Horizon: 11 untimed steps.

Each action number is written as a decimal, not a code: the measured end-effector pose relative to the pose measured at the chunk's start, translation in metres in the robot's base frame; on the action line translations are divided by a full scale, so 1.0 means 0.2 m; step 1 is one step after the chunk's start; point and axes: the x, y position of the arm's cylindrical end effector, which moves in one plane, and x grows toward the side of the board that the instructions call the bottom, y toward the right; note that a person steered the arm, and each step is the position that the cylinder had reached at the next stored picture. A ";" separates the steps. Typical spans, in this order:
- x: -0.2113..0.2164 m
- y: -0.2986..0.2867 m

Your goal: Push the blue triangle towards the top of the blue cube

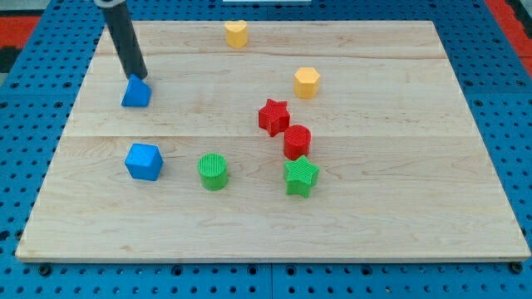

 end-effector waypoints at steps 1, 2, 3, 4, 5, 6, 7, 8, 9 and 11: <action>0.13 -0.01; 0.11 -0.17; 0.15 -0.26; 0.25 -0.12; 0.32 -0.03; 0.38 -0.03; 0.41 -0.03; 0.32 -0.07; 0.29 -0.03; 0.38 0.07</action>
